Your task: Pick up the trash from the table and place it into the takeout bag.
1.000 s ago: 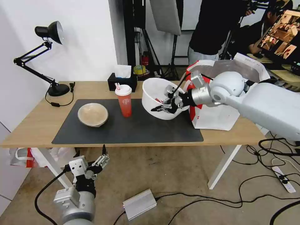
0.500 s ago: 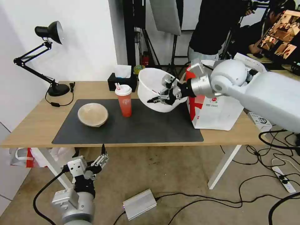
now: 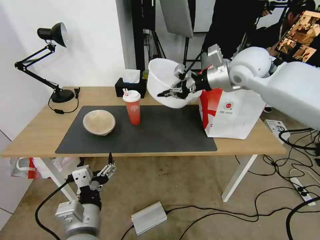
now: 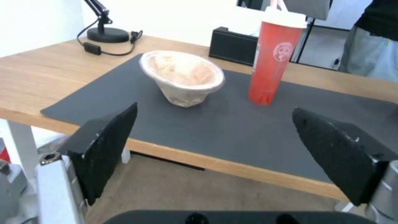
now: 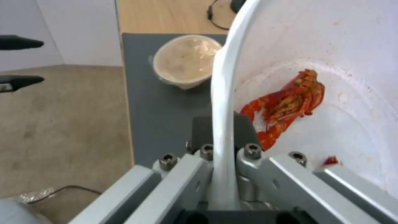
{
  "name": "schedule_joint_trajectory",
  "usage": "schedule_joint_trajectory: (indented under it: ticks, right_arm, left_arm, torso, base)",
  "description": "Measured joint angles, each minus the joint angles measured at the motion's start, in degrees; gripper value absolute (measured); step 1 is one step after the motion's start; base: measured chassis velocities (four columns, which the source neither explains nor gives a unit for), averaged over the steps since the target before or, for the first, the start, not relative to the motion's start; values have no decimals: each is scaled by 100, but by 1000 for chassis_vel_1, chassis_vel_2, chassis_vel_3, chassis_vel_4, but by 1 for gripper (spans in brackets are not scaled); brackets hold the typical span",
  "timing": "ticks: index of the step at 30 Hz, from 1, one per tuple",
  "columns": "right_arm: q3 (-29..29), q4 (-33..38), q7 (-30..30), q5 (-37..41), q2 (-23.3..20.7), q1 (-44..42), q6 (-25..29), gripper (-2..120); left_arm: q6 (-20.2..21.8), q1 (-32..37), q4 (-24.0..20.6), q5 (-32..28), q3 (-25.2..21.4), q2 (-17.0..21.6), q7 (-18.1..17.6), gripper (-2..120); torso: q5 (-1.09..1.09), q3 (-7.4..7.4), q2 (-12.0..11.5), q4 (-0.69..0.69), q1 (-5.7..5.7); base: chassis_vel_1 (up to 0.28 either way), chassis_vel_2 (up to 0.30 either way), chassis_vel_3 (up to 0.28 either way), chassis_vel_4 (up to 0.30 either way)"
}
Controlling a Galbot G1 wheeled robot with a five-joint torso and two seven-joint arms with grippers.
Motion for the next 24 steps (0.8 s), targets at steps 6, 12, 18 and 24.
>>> schedule_joint_trajectory:
  ticks: [6, 12, 18, 24]
  right_arm:
    - [-22, -195, -15, 48, 13, 177, -1, 0]
    - [-25, -382, -57, 78, -9, 325, 1, 0]
    - [-9, -470, -98, 84, -65, 380, 13, 0]
    - [27, -592, -139, 73, -127, 386, 35, 0]
  left_arm:
    - [-2, 7, -1, -7, -2, 39, 0, 100]
    - [-4, 38, -41, -12, -7, 65, 0, 100]
    - [-4, 96, -91, -11, -22, 96, 0, 100]
    - [-4, 140, -94, 0, -10, 81, 0, 100]
  torso:
    - [0, 0, 0, 0, 0]
    - [0, 0, 0, 0, 0]
    - [0, 0, 0, 0, 0]
    - [0, 0, 0, 0, 0]
  base:
    - [0, 0, 0, 0]
    - [0, 0, 0, 0]
    - [0, 0, 0, 0]
    - [0, 0, 0, 0]
